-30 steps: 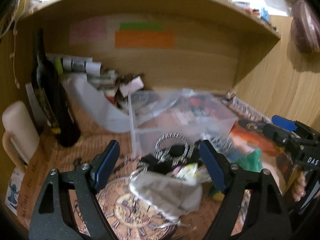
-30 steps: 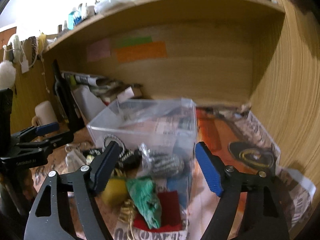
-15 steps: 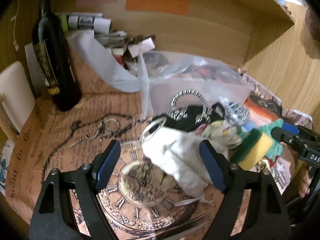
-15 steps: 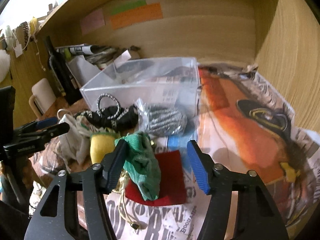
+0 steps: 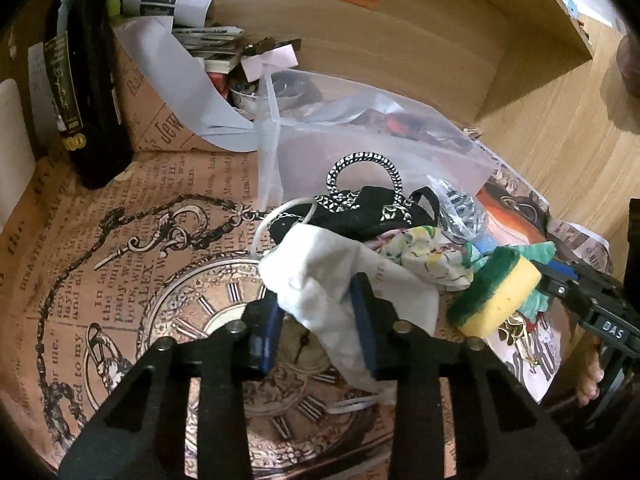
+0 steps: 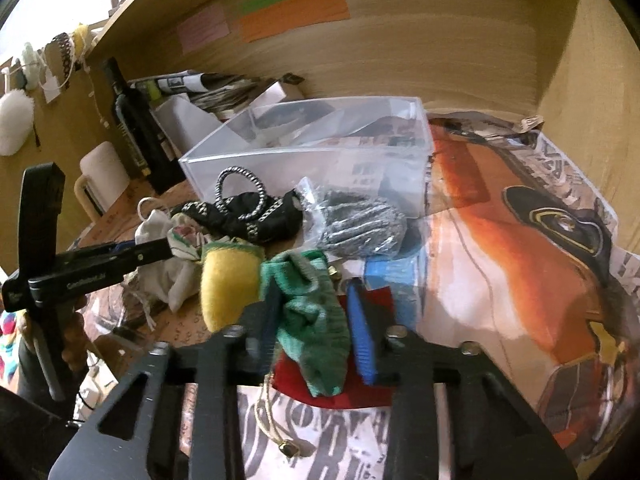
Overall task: Organize soft objects
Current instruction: 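Grasp the white cloth with the left tool while the right tool grasps the green glove, then carry the white cloth and green glove over the clear box and open both tools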
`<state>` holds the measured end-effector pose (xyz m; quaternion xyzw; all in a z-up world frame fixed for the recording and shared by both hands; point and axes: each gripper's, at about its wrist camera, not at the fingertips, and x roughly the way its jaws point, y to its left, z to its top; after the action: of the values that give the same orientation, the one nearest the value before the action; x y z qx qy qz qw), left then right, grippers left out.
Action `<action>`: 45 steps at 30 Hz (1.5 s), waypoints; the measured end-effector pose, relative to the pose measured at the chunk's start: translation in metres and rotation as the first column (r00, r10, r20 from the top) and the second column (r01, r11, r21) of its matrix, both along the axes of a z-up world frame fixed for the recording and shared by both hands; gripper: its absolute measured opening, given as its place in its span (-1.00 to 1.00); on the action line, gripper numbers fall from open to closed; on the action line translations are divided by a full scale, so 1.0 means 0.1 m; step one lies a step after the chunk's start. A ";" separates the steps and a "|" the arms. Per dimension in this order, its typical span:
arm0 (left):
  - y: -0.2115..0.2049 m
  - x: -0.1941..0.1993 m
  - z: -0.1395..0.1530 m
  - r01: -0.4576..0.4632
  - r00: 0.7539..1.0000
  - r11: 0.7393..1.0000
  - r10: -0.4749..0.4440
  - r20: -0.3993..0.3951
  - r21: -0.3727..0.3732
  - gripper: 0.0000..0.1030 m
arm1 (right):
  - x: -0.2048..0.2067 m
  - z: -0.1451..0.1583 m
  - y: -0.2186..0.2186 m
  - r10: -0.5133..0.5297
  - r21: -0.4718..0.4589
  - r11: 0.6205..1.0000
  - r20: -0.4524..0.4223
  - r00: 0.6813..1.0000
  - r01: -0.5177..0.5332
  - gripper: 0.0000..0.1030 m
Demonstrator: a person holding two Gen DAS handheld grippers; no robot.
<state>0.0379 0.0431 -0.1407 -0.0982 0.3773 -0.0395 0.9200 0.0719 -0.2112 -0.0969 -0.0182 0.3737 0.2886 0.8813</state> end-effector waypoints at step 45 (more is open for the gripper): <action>0.04 0.83 1.19 -0.054 0.954 0.989 0.010 0.300 0.140 -0.82 | 0.75 0.96 0.19 -0.096 0.125 0.990 0.306 0.947 0.060 -0.77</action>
<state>0.1213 0.0472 -0.0213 -0.0293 0.2346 -0.0112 0.9716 0.1473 -0.1922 -0.0009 0.0018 0.2134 0.2681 0.9395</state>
